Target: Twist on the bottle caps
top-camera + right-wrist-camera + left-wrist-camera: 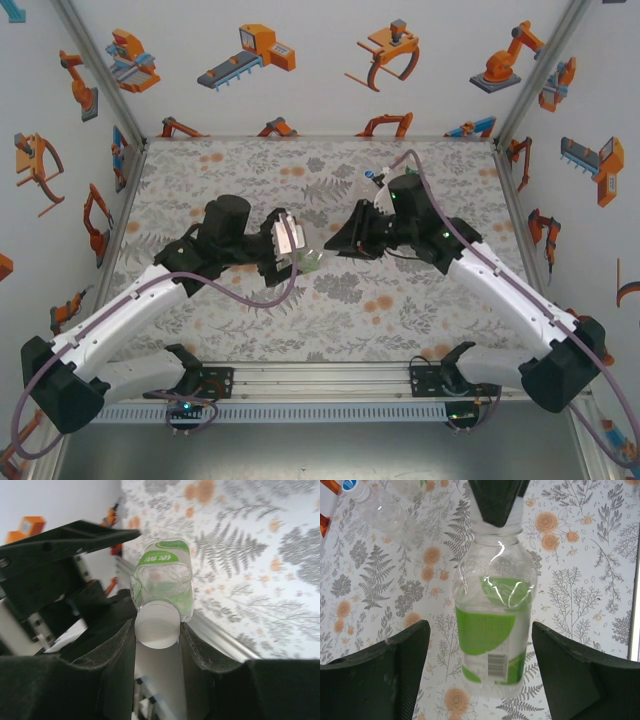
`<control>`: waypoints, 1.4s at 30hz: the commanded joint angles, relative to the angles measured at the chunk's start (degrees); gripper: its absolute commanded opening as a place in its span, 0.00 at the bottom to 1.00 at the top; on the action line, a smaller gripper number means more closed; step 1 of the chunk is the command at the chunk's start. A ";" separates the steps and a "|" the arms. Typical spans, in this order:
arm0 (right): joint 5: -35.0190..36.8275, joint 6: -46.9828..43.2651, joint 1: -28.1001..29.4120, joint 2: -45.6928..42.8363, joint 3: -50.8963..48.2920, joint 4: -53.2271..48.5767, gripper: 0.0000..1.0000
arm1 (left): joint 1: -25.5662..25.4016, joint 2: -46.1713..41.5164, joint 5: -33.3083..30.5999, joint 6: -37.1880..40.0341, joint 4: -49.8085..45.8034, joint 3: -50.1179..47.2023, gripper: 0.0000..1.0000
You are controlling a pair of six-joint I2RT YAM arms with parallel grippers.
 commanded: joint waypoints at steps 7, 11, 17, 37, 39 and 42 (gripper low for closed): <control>18.31 -23.93 0.22 11.93 18.91 -22.70 0.00 | 0.09 -2.25 0.61 -0.52 1.25 -0.24 0.77; 23.39 -29.51 -0.18 18.36 26.83 -27.02 0.00 | 0.09 -2.06 0.86 -0.73 1.25 -0.20 0.77; 25.35 -34.07 -1.42 29.21 38.69 -29.83 0.00 | 0.09 -1.42 0.85 -1.00 1.22 -0.09 0.77; 25.26 -36.56 -6.64 54.96 64.84 -30.79 0.00 | 0.07 0.54 0.58 -2.01 0.86 0.50 0.77; 24.73 -36.43 -6.89 55.99 65.91 -31.12 0.00 | 0.09 0.72 0.46 -2.04 0.87 0.50 0.77; 24.30 -36.21 -7.18 56.93 66.58 -31.35 0.00 | 0.07 0.75 0.43 -1.98 0.90 0.57 0.77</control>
